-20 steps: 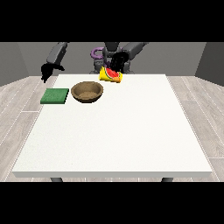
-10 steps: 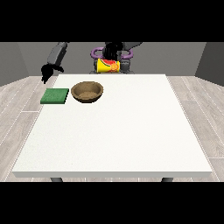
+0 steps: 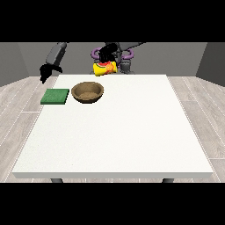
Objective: Pick the cup and pour the ball into the bowl, then pick the bowl and place it on the pad
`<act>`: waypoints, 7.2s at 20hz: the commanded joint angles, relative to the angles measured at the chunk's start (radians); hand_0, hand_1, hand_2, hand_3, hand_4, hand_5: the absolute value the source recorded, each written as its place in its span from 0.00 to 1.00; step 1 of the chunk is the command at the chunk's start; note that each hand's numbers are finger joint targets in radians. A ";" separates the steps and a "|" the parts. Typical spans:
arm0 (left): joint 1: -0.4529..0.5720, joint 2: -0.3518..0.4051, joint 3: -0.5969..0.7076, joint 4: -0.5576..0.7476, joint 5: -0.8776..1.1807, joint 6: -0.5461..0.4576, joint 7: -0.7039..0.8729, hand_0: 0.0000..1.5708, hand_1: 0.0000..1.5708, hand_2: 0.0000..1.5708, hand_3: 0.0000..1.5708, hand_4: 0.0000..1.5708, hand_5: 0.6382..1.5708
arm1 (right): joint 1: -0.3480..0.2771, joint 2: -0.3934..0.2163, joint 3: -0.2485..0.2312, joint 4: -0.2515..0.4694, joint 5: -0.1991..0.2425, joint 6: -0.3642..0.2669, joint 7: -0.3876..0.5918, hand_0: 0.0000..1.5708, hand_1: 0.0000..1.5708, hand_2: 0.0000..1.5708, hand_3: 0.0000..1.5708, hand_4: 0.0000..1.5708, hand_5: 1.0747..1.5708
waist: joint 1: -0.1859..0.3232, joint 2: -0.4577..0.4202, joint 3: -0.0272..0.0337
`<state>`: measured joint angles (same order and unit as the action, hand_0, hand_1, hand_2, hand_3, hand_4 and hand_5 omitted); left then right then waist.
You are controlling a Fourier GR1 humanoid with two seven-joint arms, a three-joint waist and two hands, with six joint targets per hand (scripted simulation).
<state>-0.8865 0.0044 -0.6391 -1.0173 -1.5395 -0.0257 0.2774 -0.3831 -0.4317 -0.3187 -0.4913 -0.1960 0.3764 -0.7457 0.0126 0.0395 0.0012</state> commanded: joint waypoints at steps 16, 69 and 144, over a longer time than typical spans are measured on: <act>0.209 0.129 0.386 -0.208 0.282 0.192 -0.209 0.97 0.97 1.00 1.00 0.55 0.94 | 0.041 -0.096 -0.068 0.019 -0.092 0.099 0.059 0.00 0.00 0.22 0.21 0.46 0.98 | 0.175 0.081 -0.0037; 0.529 0.130 0.752 -0.153 1.308 -0.048 -0.782 0.00 0.00 0.00 0.00 0.00 0.06 | -0.202 0.165 -0.057 0.073 -0.192 -0.165 0.200 0.00 0.00 0.00 0.00 0.00 1.00 | 0.217 0.229 0.0003; 0.586 0.501 1.128 -0.027 1.673 -0.317 -0.986 0.00 0.00 0.00 0.00 0.56 0.62 | -0.247 -0.513 -0.093 0.082 0.095 -0.350 0.691 0.00 0.00 0.31 0.02 0.00 0.45 | 0.146 0.353 0.0001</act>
<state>-0.3090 0.4769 0.4774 -1.0334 0.1013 -0.2993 -0.7367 -0.5874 -0.9001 -0.3928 -0.4442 -0.0908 -0.0048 -0.0767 0.1576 0.3908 0.0012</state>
